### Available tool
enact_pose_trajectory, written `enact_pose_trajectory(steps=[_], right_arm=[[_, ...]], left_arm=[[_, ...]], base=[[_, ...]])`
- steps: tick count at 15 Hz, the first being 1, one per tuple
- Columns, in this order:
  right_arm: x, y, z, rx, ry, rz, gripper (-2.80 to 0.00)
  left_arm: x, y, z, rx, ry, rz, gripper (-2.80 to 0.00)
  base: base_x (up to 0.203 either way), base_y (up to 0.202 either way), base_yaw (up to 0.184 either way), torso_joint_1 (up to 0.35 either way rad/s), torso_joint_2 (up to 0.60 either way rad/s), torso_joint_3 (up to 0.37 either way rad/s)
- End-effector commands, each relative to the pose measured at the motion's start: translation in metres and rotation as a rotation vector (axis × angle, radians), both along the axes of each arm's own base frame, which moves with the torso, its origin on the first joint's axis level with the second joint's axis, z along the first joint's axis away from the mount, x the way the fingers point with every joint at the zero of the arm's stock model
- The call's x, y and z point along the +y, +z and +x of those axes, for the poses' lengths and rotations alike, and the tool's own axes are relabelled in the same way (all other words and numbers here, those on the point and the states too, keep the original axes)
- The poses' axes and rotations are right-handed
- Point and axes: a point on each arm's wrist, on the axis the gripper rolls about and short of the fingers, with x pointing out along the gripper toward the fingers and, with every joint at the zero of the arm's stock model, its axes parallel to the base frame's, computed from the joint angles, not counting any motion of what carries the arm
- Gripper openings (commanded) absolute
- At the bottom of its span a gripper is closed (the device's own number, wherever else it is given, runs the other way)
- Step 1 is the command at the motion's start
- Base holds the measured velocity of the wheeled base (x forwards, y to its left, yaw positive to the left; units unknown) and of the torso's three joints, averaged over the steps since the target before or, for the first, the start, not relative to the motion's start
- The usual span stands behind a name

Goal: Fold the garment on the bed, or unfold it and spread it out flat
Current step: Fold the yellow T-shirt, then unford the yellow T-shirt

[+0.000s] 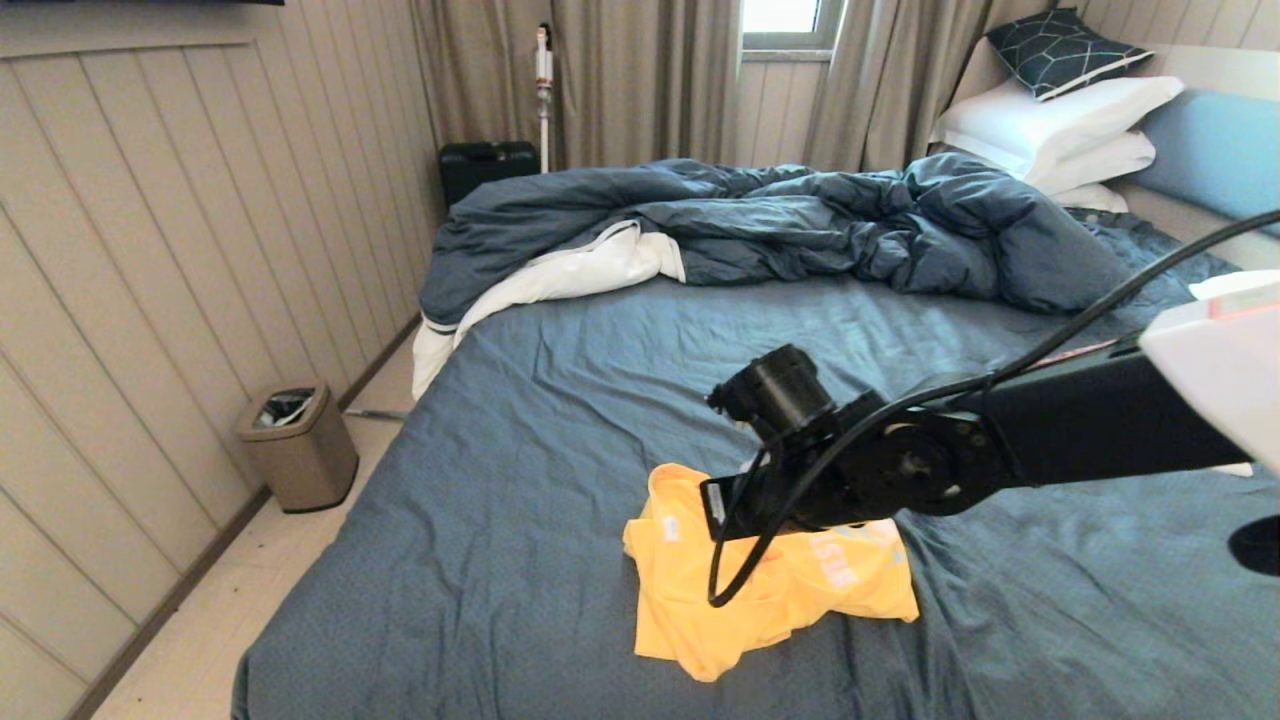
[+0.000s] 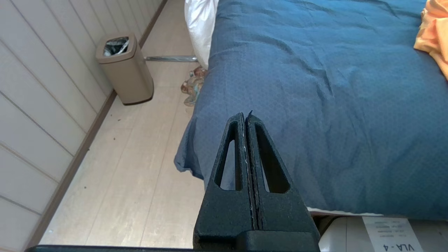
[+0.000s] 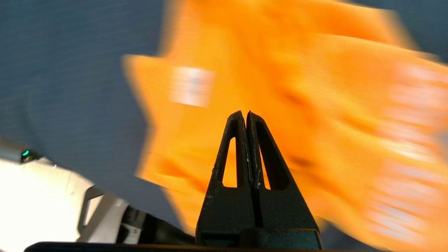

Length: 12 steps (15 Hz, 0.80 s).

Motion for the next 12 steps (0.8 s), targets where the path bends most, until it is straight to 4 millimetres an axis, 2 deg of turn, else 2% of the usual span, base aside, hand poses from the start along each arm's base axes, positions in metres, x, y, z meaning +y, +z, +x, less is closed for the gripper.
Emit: enact_pose_trajectory(steps=[1, 2, 4, 12], right_arm=[[-0.043, 0.007, -0.001, -0.001, -0.090, -0.011, -2.80], [-0.055, 0.002, -0.001, 0.016, -0.117, -0.024, -2.80], [-0.064, -0.006, -0.002, 0.046, -0.136, -0.035, -2.80], [-0.049, -0.045, 0.018, 0.092, -0.121, -0.060, -2.80]], left_arm=[[0.000, 0.000, 0.000, 0.003, 0.000, 0.000, -2.80], [0.000, 0.000, 0.000, 0.003, 0.000, 0.000, -2.80], [0.000, 0.000, 0.000, 0.003, 0.000, 0.000, -2.80], [0.000, 0.000, 0.000, 0.003, 0.000, 0.000, -2.80]], base=[[0.000, 0.000, 0.000, 0.000, 0.00, 0.000], [0.000, 0.000, 0.000, 0.000, 0.00, 0.000], [0.000, 0.000, 0.000, 0.000, 0.00, 0.000], [0.000, 0.000, 0.000, 0.000, 0.00, 0.000]])
